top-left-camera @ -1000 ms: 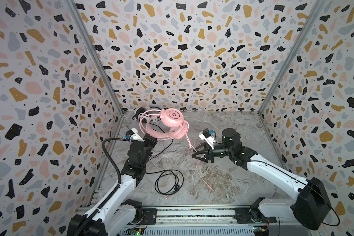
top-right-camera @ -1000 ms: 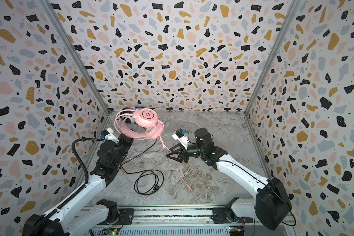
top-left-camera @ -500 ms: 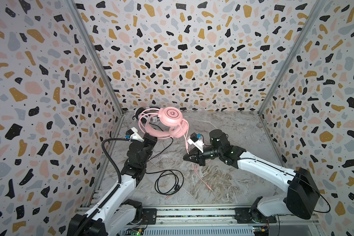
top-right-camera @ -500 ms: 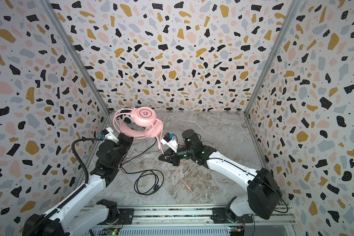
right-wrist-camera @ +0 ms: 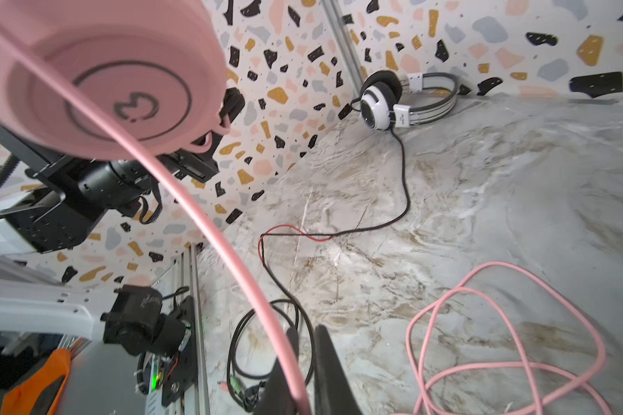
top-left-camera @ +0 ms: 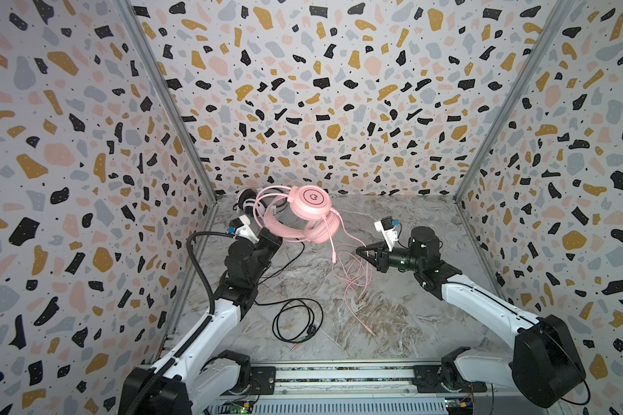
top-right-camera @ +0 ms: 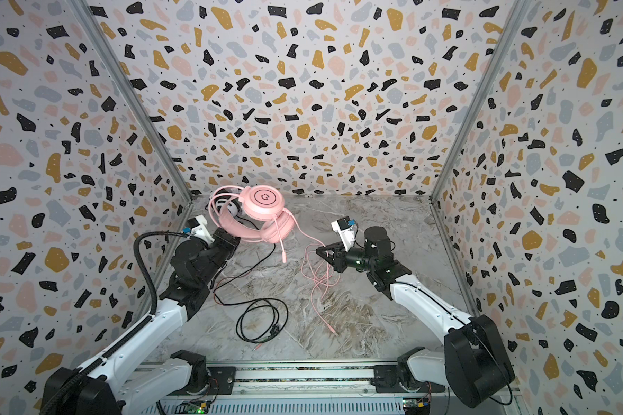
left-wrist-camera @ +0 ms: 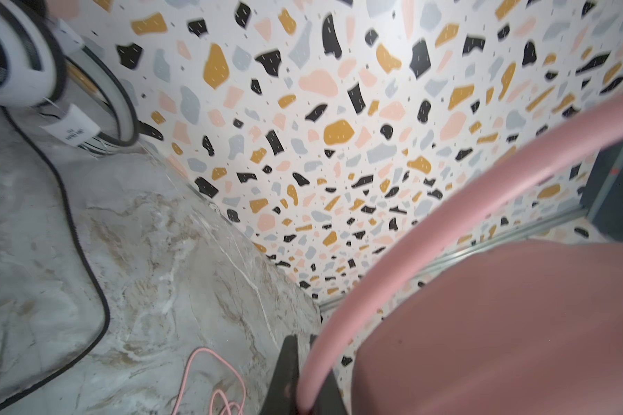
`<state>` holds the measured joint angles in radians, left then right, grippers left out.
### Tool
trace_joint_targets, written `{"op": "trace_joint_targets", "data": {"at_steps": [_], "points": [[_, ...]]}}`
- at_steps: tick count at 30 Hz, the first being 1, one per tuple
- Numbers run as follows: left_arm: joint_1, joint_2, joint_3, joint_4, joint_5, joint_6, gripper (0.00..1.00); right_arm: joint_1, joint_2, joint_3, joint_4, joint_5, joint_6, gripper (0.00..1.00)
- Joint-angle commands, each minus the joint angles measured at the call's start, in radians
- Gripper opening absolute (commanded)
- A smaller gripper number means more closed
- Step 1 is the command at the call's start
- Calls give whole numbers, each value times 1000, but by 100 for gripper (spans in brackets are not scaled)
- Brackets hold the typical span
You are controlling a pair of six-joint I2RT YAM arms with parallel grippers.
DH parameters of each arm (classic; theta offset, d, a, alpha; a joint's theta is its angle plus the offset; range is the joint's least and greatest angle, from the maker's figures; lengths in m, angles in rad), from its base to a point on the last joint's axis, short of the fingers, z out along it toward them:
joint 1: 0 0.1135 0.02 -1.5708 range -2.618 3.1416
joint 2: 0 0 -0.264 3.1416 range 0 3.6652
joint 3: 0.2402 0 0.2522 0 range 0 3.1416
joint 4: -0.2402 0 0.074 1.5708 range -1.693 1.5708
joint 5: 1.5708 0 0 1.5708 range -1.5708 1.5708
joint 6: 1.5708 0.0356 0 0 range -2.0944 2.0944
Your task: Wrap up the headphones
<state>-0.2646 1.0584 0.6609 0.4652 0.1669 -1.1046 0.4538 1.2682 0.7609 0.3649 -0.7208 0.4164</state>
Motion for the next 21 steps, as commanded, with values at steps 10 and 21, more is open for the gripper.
{"op": "trace_joint_targets", "data": {"at_steps": [10, 21], "points": [[-11, 58, 161, -53, 288, 130, 0, -53, -8, -72, 104, 310, 114, 12], [-102, 71, 224, -92, 289, 147, 0, -17, 39, -81, 218, 266, 173, 12]]}}
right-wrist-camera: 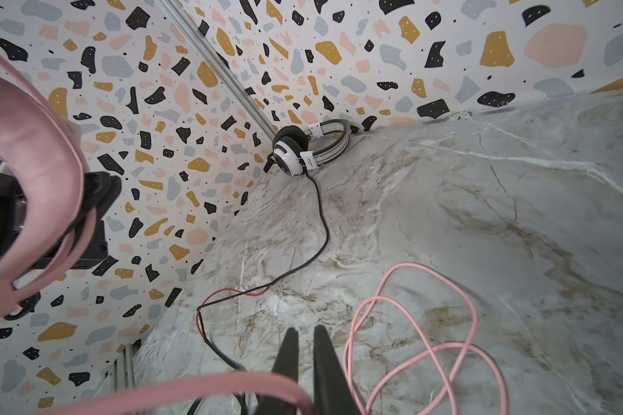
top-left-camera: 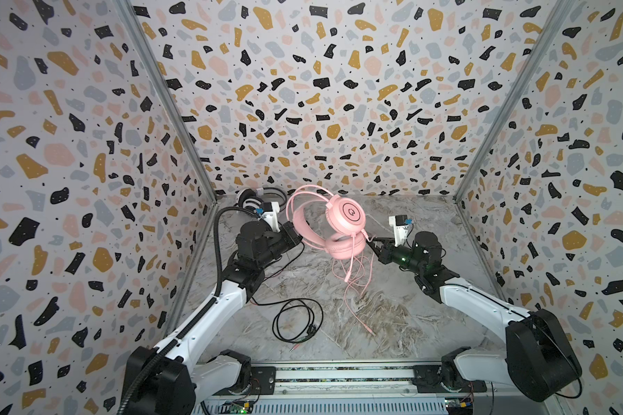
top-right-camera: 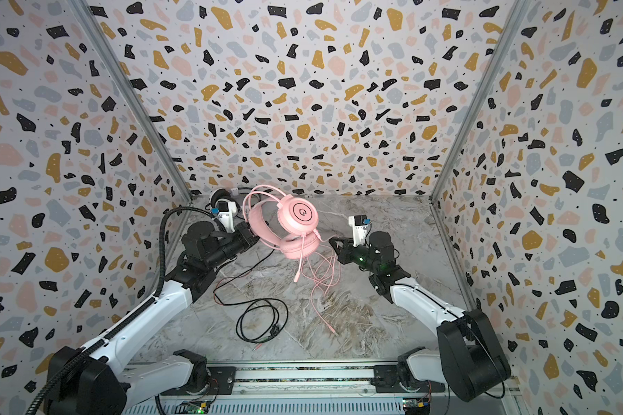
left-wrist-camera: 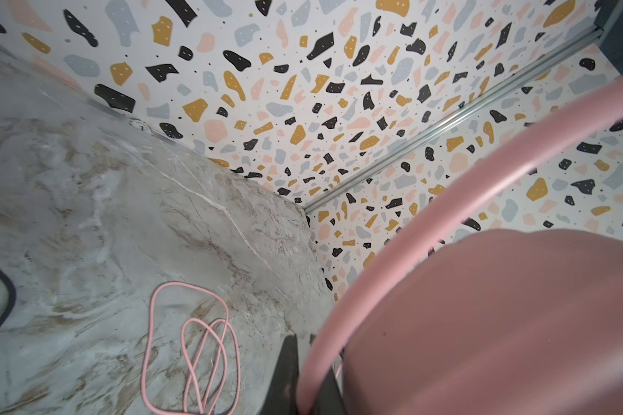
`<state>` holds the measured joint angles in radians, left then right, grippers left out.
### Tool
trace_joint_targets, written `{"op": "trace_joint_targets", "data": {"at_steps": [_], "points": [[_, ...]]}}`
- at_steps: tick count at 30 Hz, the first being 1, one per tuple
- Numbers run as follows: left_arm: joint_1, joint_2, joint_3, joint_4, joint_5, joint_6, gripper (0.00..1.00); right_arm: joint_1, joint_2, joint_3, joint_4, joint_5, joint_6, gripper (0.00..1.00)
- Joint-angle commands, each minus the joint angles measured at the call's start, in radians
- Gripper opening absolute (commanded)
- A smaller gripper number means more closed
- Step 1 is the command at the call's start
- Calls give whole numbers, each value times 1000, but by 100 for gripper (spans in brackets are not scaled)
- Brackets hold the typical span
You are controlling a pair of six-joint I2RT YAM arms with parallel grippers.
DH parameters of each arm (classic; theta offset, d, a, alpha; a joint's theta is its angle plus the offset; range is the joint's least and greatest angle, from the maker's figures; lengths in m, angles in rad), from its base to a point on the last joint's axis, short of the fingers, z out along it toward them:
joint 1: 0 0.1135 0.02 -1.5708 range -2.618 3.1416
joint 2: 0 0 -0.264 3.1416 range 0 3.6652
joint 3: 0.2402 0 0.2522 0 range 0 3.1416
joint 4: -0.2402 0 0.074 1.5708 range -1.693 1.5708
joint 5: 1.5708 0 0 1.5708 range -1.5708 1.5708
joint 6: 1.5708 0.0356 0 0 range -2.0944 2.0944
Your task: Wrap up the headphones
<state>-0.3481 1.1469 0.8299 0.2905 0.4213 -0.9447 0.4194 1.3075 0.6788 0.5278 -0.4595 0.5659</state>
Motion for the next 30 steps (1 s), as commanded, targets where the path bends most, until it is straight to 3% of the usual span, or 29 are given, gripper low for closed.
{"op": "trace_joint_targets", "data": {"at_steps": [1, 10, 17, 24, 30], "points": [[-27, -18, 51, 97, 25, -23, 0, 29, 4, -1, 67, 20, 28, 13], [-53, -37, 7, 300, -50, -197, 0, 124, 119, 50, 180, -9, 85, 27], [-77, -76, 35, 296, -171, -248, 0, 173, 215, 66, 315, -46, 168, 33], [-79, -93, 27, 392, -283, -356, 0, 186, 279, 51, 438, -83, 239, 55], [-81, -32, 131, 390, -280, -366, 0, 195, 293, 53, 393, -40, 190, 56]]}}
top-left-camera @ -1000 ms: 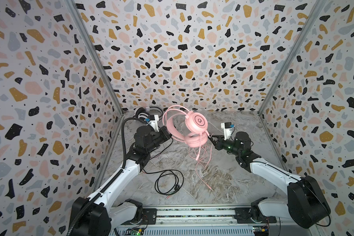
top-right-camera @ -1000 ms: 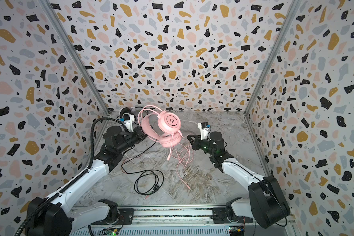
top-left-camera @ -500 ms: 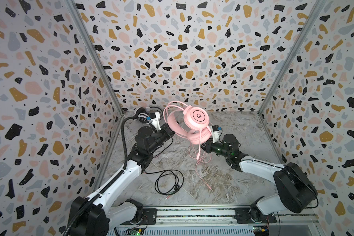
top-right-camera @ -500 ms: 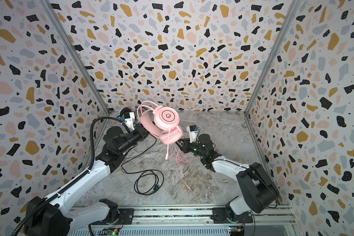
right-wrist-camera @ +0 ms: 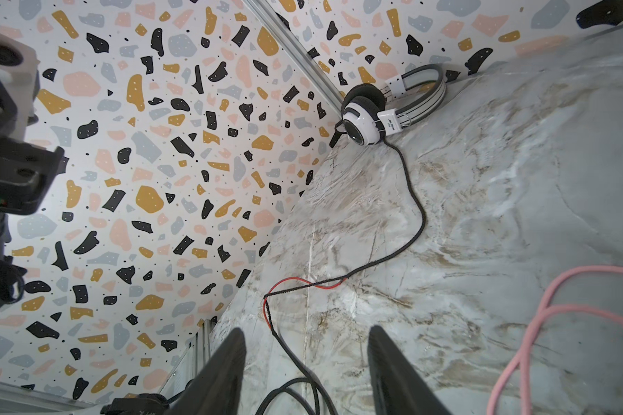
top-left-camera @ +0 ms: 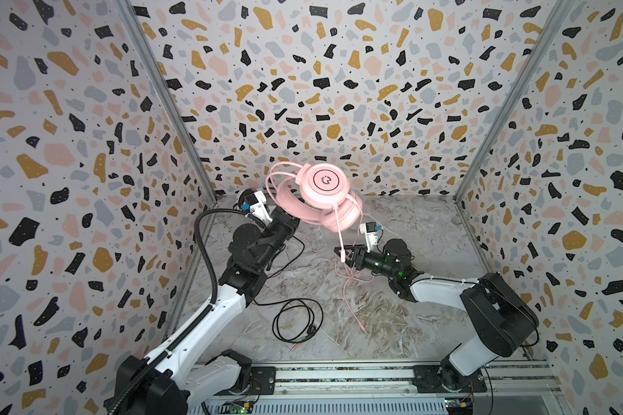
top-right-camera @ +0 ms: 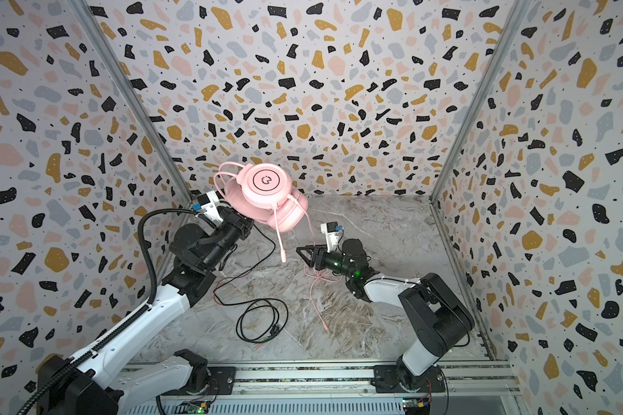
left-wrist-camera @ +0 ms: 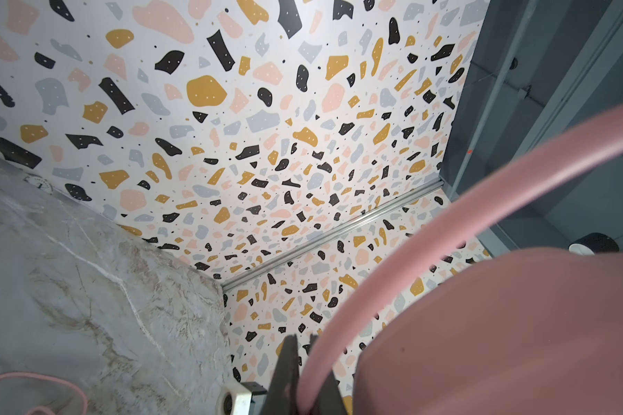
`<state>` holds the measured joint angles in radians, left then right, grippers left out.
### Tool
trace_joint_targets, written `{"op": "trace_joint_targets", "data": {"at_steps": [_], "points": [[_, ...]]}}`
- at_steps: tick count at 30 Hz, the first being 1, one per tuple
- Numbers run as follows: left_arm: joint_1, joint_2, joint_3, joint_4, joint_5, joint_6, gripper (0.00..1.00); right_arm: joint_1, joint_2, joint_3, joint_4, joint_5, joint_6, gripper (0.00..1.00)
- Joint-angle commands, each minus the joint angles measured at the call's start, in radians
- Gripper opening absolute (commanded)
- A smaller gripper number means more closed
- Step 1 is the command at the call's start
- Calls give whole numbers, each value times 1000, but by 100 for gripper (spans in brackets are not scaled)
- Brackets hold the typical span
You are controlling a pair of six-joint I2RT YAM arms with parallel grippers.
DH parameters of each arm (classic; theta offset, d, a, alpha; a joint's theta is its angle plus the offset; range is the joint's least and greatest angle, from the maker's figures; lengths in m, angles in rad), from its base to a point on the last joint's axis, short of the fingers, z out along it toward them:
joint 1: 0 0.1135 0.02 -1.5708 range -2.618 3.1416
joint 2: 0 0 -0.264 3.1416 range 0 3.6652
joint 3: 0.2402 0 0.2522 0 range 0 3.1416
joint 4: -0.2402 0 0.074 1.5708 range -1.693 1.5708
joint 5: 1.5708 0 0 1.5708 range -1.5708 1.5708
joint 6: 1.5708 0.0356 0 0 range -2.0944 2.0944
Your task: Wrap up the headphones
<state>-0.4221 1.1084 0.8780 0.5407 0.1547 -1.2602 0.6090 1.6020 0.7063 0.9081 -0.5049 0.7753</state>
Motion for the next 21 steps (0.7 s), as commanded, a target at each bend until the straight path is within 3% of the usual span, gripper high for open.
{"op": "trace_joint_targets", "data": {"at_steps": [1, 9, 13, 17, 21], "points": [[-6, 22, 101, 141, -16, -53, 0, 6, 2, 31, -7, 5, -34, 57], [-5, 161, 292, 121, -10, -107, 0, -1, 25, -1, 7, 39, -56, 53], [-5, 160, 306, 78, -101, -122, 0, -8, 29, -1, 3, 52, -64, 41], [-6, 110, 279, -38, -250, -94, 0, -9, 24, -11, -42, 95, -92, 22], [-21, 58, 248, -209, -394, -53, 0, -10, 13, 53, -208, 129, -165, 13]]}}
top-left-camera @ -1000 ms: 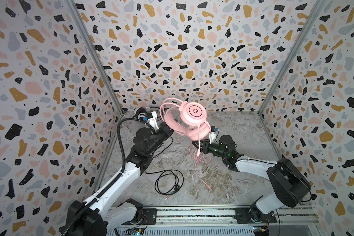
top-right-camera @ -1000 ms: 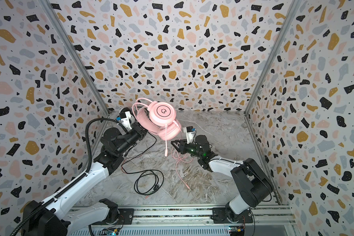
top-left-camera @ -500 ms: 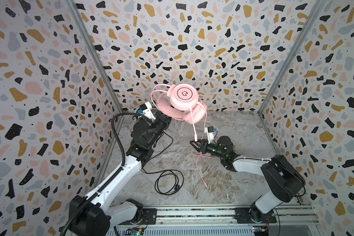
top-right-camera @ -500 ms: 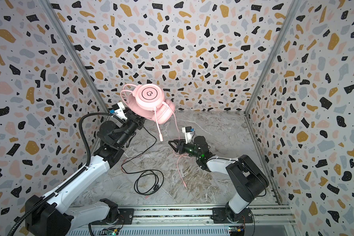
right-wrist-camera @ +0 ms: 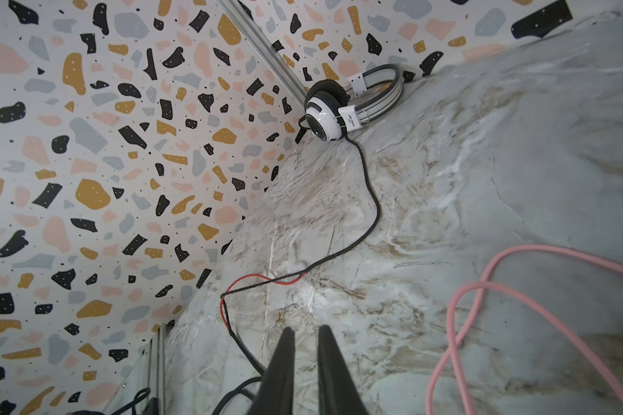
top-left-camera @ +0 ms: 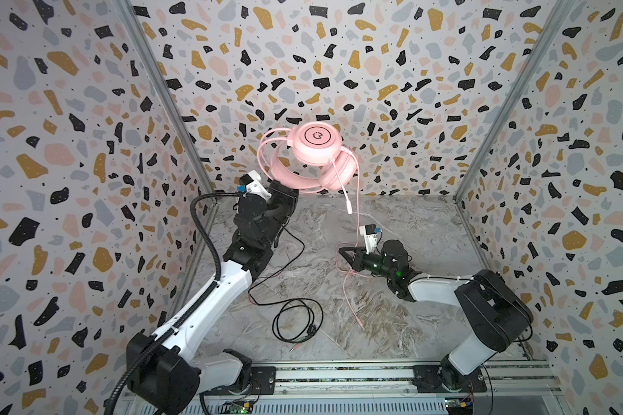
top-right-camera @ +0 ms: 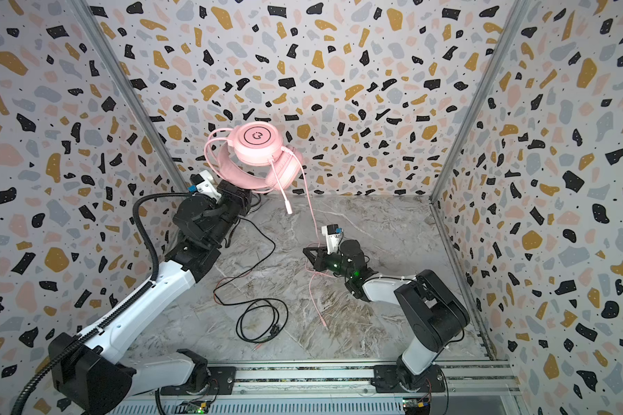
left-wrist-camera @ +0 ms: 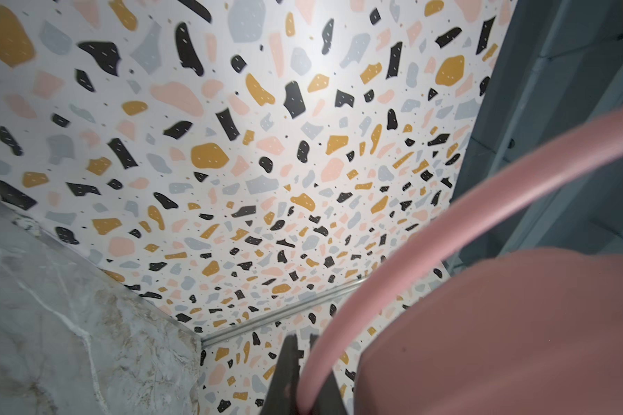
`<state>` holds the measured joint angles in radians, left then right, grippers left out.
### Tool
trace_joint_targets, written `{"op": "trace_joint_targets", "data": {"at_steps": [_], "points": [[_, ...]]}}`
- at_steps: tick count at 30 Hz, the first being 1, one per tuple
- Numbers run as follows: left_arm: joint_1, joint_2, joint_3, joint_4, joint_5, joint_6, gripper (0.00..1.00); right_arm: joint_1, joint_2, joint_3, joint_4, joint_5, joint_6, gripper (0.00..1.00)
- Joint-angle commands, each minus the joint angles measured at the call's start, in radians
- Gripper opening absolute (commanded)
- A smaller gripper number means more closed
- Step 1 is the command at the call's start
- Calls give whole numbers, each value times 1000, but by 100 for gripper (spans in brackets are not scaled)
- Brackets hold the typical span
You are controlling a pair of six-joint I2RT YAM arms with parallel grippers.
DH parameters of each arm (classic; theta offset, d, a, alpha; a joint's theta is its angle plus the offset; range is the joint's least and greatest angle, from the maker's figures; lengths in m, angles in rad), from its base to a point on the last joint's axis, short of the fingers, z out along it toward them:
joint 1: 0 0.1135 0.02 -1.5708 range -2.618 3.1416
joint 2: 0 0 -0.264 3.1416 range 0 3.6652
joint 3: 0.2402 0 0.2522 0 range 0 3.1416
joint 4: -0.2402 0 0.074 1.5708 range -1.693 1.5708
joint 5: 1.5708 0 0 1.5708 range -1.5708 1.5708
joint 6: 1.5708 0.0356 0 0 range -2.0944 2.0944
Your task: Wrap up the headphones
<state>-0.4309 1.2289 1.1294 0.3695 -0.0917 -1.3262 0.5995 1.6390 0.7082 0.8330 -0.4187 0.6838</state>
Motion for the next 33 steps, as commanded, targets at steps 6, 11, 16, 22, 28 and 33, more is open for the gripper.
{"op": "trace_joint_targets", "data": {"at_steps": [6, 11, 16, 22, 28, 33], "points": [[-25, -81, -16, -281, -335, 17, 0, 11, -61, 156, -421, 159, -220, 11], [-25, -69, -10, -353, -386, 5, 0, 20, -94, 259, -685, 248, -356, 10], [-33, -66, -29, -358, -431, 28, 0, 23, -109, 390, -970, 176, -446, 11], [-48, -40, -56, -374, -479, 49, 0, 101, -154, 564, -1294, 237, -508, 11], [-48, -19, -71, -380, -480, 68, 0, 94, -253, 583, -1405, 296, -521, 11], [-48, -23, -68, -407, -526, 75, 0, 94, -302, 616, -1487, 356, -531, 11]]}}
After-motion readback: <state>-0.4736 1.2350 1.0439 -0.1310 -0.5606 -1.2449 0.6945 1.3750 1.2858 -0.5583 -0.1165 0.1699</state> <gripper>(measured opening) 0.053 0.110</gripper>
